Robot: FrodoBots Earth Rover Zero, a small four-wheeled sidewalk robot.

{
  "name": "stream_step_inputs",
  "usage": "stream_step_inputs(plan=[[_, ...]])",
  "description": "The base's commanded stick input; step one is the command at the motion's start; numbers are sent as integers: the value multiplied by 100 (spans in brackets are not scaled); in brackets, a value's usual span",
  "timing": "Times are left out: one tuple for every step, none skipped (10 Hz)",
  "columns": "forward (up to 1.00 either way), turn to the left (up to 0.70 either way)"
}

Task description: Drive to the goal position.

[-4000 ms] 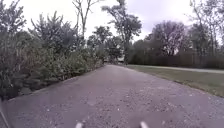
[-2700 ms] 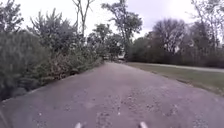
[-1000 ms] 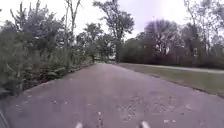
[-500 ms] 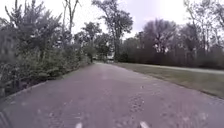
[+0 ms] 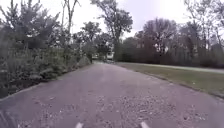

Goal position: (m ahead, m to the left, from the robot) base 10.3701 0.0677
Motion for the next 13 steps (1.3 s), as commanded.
stream_step_inputs(plan=[[70, 0], [70, 0], [70, 0], [70, 0], [70, 0], [70, 0], [70, 0], [70, 0], [70, 0], [70, 0], [70, 0], [70, 0], [70, 0]])
